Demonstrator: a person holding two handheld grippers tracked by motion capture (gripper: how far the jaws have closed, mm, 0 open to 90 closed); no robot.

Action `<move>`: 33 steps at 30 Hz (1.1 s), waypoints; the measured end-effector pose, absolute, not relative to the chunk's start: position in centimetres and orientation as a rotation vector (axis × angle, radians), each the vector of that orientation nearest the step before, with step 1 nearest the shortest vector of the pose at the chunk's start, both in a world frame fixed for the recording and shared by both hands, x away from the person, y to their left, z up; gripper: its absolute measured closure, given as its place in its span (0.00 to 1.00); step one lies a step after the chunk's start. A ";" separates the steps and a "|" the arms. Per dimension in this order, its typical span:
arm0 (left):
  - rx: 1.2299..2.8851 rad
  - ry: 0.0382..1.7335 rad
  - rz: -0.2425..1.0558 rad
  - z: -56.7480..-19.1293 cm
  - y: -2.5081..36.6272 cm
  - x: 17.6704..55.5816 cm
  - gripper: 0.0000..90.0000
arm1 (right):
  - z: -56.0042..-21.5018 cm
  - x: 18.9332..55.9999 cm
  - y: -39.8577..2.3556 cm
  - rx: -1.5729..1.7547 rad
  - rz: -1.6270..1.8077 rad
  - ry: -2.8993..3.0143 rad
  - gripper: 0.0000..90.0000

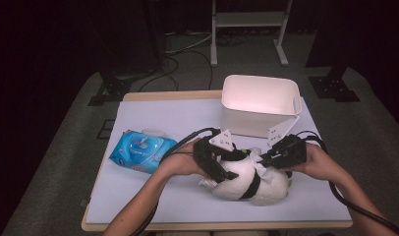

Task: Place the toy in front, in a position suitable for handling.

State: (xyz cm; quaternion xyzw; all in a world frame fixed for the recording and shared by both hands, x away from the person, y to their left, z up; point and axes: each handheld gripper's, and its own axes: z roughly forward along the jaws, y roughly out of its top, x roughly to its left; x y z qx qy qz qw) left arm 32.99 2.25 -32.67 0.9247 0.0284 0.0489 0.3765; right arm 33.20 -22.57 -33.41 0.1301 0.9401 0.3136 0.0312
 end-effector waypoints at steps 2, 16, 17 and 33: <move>2.360 0.076 0.133 -32.5 2.3 32.9 0.14 | -33.6 33.1 -22.9 0.401 0.978 2.890 0.88; 2.329 0.143 0.055 -33.1 3.3 32.4 0.10 | -33.8 32.4 -24.2 0.435 1.039 2.856 0.88; 2.328 0.149 0.043 -33.2 3.4 32.4 0.10 | -33.8 32.4 -24.3 0.430 1.040 2.854 0.88; 2.267 0.181 -0.122 -35.4 3.4 33.0 0.15 | -34.0 31.9 -25.2 0.454 1.070 2.835 0.88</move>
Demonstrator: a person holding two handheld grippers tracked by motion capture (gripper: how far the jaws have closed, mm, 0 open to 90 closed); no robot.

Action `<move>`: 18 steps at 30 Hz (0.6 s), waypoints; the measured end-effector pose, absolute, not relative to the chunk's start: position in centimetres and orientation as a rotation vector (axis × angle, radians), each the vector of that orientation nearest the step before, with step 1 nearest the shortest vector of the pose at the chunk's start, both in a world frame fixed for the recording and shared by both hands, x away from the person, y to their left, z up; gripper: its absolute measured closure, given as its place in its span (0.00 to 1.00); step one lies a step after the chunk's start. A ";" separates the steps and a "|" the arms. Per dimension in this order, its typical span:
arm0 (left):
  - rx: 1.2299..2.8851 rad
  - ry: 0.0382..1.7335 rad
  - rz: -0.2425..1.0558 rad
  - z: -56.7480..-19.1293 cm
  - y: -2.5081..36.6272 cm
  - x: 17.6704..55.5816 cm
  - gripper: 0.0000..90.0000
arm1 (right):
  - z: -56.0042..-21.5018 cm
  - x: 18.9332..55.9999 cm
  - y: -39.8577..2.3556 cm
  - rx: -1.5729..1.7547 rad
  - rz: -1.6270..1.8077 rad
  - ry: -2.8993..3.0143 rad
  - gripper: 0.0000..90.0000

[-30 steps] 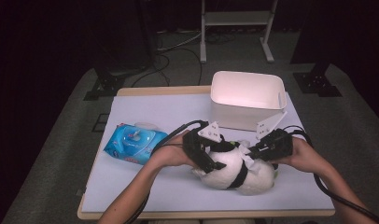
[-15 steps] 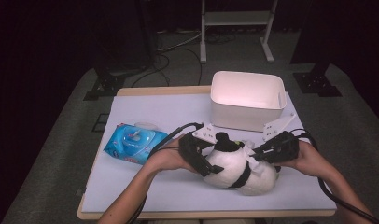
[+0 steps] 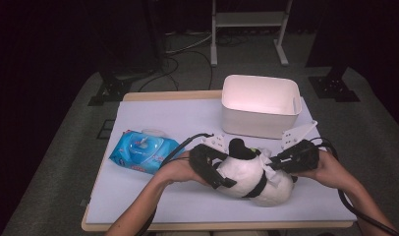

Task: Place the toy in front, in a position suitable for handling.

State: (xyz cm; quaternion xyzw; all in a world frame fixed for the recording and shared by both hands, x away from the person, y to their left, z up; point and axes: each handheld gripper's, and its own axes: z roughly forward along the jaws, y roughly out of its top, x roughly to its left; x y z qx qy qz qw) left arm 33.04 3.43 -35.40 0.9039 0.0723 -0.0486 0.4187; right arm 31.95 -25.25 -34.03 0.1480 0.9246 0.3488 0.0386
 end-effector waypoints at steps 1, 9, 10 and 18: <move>2.265 0.181 -0.119 -35.4 3.5 33.0 0.18 | -34.0 31.9 -25.3 0.455 1.071 2.835 0.88; 2.260 0.174 -0.095 -34.5 3.9 33.2 0.27 | -33.6 32.1 -25.1 0.447 1.120 2.815 0.87; 2.260 0.175 -0.093 -34.3 3.9 33.2 0.28 | -33.6 32.1 -25.1 0.457 1.145 2.813 0.87; 2.286 0.150 -0.053 -32.5 4.2 33.4 0.30 | -33.1 32.3 -24.9 0.457 1.195 2.802 0.87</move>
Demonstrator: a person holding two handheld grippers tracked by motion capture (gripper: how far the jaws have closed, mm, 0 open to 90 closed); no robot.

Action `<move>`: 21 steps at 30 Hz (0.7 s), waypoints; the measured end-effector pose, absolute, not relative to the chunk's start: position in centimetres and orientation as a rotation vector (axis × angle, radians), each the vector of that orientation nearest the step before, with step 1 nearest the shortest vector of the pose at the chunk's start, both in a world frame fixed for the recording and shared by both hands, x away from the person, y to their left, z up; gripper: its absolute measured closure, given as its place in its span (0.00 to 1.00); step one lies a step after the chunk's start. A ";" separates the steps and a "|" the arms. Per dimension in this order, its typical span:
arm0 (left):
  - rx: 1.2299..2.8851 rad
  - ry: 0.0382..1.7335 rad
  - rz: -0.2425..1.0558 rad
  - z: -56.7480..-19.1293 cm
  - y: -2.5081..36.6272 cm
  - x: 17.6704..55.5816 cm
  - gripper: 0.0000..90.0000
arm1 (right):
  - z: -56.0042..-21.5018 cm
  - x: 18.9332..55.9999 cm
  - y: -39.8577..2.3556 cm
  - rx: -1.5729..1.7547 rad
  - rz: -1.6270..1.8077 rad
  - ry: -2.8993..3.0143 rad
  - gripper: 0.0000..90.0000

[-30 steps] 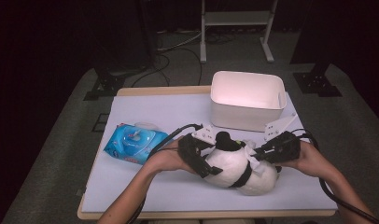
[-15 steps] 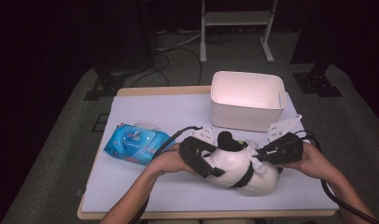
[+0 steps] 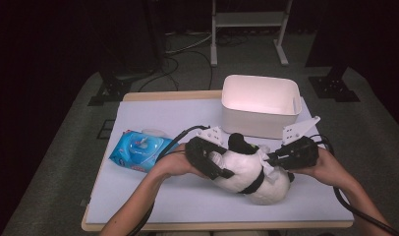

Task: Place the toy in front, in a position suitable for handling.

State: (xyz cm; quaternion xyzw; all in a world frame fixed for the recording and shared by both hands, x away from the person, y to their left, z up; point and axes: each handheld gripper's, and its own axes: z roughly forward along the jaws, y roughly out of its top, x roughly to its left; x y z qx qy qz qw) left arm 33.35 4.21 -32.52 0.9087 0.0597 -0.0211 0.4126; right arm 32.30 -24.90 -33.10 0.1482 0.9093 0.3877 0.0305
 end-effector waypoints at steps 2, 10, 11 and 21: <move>2.294 0.138 -0.037 -32.1 4.3 33.3 0.30 | -32.9 32.4 -24.7 0.449 1.203 2.799 0.87; 2.318 0.119 0.021 -29.9 4.9 33.1 0.32 | -32.5 32.5 -24.1 0.447 1.246 2.779 0.87; 2.326 0.110 0.032 -29.6 5.0 33.1 0.32 | -32.5 32.6 -23.9 0.440 1.251 2.780 0.87; 2.326 0.107 0.022 -30.0 4.8 33.0 0.32 | -32.4 33.0 -23.7 0.456 1.288 2.781 0.87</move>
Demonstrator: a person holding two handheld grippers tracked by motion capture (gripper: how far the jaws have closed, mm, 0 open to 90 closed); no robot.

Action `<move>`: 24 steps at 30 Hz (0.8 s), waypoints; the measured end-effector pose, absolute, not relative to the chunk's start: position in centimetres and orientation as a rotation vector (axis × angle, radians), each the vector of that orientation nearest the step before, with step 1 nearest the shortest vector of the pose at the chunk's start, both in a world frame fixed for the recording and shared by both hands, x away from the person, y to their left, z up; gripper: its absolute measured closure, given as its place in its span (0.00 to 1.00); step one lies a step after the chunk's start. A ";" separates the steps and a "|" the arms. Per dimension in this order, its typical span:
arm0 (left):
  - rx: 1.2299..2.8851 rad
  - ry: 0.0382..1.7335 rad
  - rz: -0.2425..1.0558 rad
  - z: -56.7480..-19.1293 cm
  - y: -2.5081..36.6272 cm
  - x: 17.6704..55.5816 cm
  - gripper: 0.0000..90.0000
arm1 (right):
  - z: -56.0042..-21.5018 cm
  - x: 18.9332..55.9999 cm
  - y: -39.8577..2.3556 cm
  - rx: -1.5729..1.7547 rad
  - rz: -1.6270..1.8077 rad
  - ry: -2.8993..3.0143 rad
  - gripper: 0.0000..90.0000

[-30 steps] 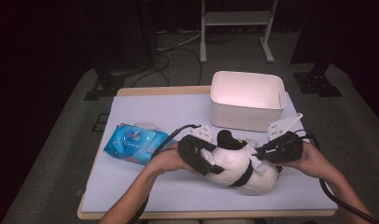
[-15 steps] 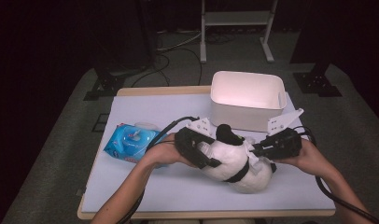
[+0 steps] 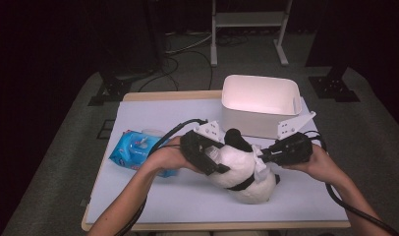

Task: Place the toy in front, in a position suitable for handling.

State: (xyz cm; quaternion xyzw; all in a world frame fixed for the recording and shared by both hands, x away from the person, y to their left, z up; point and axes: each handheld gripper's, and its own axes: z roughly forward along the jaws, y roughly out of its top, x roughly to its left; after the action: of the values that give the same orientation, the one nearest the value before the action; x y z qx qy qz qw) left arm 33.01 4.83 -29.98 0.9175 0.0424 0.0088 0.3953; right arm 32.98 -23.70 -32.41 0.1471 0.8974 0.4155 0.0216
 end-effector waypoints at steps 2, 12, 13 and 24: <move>2.328 0.101 0.027 -29.9 4.6 32.9 0.32 | -32.2 33.0 -23.9 0.459 1.295 2.775 0.88; 2.330 0.062 0.041 -29.5 3.0 32.3 0.31 | -30.4 33.1 -24.6 0.455 1.327 2.741 0.88; 2.330 0.061 0.043 -29.5 2.8 32.3 0.31 | -30.2 33.1 -24.6 0.450 1.321 2.740 0.88; 2.330 0.029 0.039 -29.2 1.4 32.1 0.30 | -28.7 32.9 -24.8 0.434 1.290 2.721 0.88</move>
State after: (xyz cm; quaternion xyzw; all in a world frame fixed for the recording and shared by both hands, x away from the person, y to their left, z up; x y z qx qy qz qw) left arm 32.05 1.36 -29.22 0.9187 0.0115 0.0154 0.3946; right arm 32.95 -24.82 -28.71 0.1425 0.8932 0.4235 0.0496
